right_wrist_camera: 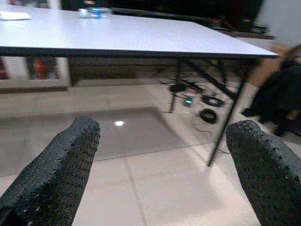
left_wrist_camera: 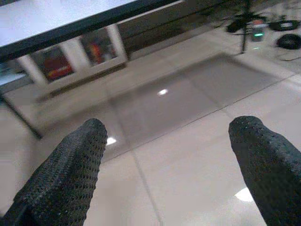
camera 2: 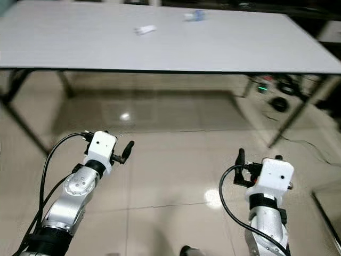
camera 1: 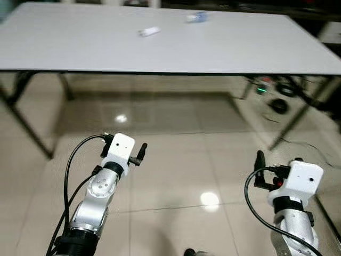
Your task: Picking trash to rubbish bin
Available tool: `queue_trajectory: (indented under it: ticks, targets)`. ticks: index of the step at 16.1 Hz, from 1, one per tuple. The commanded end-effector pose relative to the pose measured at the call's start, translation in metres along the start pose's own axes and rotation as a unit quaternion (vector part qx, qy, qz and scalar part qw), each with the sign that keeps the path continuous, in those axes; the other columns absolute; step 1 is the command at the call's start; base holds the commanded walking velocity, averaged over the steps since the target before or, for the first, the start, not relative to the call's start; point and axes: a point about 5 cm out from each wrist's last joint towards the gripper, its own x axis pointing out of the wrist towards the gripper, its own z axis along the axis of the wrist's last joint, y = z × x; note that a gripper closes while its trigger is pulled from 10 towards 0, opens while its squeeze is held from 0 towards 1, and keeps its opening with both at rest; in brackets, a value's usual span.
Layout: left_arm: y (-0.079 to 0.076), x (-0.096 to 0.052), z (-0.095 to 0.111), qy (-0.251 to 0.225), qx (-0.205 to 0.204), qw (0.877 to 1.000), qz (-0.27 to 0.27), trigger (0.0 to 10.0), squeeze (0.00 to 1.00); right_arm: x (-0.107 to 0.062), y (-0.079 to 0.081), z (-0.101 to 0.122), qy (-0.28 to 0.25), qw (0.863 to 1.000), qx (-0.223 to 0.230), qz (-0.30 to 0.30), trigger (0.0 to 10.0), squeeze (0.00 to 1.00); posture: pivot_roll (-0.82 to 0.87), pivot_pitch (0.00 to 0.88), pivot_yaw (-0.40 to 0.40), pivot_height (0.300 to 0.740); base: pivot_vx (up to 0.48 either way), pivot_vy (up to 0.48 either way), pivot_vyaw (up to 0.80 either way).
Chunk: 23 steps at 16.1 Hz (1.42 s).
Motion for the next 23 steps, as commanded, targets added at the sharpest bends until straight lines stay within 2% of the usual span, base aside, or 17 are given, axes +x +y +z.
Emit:
queue_trajectory:
  ticks: [1, 7, 12, 23]
  targets:
    - [-0.002, 0.000, 0.000, 0.002, -0.004, 1.000, -0.009, 10.0, 0.00, -0.002, -0.004, 0.002, -0.004, 1.000, -0.007, -0.008, 10.0, 0.00, 0.20, 0.083, -0.046, 0.740, 0.000, 0.000, 0.00]
    - [-0.003, 0.001, 0.000, 0.002, -0.010, 1.000, -0.015, 10.0, 0.00, -0.001, -0.003, 0.003, -0.006, 1.000, -0.009, -0.006, 10.0, 0.00, 0.20, 0.080, -0.046, 0.740, 0.217, 0.000, 0.00]
    - [-0.005, 0.004, 0.012, -0.020, -0.016, 1.000, -0.017, 10.0, 0.00, -0.003, -0.004, 0.006, -0.011, 1.000, -0.011, -0.005, 10.0, 0.00, 0.19, 0.084, -0.050, 0.740, 0.440, 0.000, 0.00]
    - [-0.007, 0.004, 0.013, -0.021, -0.022, 0.999, -0.019, 10.0, 0.00, -0.003, -0.003, 0.008, -0.014, 1.000, -0.015, 0.003, 10.0, 0.00, 0.19, 0.088, -0.056, 0.740, 0.465, 0.000, 0.00]
